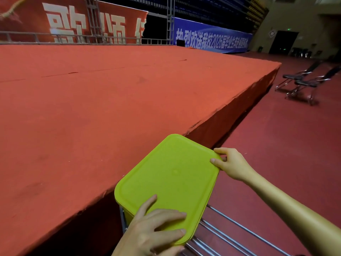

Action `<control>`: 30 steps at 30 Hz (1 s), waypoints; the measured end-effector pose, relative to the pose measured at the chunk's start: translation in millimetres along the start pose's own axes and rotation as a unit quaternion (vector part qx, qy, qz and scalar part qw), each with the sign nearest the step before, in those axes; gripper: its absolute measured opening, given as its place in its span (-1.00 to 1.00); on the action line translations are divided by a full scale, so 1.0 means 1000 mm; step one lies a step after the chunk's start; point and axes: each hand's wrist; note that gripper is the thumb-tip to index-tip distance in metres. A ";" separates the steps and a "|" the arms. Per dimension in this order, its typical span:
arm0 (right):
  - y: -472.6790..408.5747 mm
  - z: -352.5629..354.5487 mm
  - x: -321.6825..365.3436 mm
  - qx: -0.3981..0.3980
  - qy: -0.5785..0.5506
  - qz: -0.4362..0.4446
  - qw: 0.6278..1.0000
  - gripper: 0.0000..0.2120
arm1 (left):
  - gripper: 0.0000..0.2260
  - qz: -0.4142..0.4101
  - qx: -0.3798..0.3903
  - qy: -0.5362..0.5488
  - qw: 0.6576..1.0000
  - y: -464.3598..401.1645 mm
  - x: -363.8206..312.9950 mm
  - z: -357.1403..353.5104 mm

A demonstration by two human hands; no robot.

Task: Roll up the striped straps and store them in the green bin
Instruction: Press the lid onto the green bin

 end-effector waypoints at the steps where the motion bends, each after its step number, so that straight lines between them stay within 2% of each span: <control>1: 0.000 0.000 0.000 -0.004 -0.002 -0.003 1.000 -0.45 | -0.85 0.007 -0.006 0.006 1.000 0.000 -0.001 0.001; 7: 0.005 -0.001 0.005 -0.010 0.020 0.006 1.000 -0.55 | -0.75 0.091 -0.044 0.014 0.995 -0.002 -0.010 0.012; 10: 0.004 -0.004 0.006 -0.013 0.020 0.010 1.000 -0.55 | -0.57 0.132 -0.049 -0.033 0.989 0.000 -0.007 0.018; 14: -0.001 -0.005 0.001 -0.017 -0.008 -0.018 1.000 -0.57 | -0.27 0.207 -0.014 -0.110 0.972 0.007 0.004 0.034; 17: -0.005 -0.007 -0.005 -0.011 -0.055 -0.050 0.997 -0.60 | -0.15 0.263 0.010 -0.115 0.958 0.011 0.010 0.049; 20: -0.008 -0.010 -0.007 -0.008 -0.106 -0.072 0.992 -0.60 | -0.14 0.275 0.014 -0.098 0.956 0.012 0.010 0.046; 25: -0.011 -0.014 -0.005 -0.019 -0.117 -0.098 0.988 -0.53 | -0.16 0.253 0.007 -0.120 0.960 0.006 0.011 0.037; 28: -0.003 -0.014 0.003 -0.032 -0.088 -0.080 0.992 -0.64 | -0.16 0.256 0.011 -0.130 0.958 0.008 0.012 0.037; 30: 0.001 -0.014 0.013 -0.033 -0.027 -0.040 0.998 -0.68 | -0.16 0.265 0.017 -0.134 0.955 0.012 0.013 0.040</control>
Point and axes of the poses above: each hand's wrist, its own y-axis away from the middle knuckle, its own z-axis out of the back of the hand, x = y × z, and after that the axes turned 12 degrees about y, right-handed
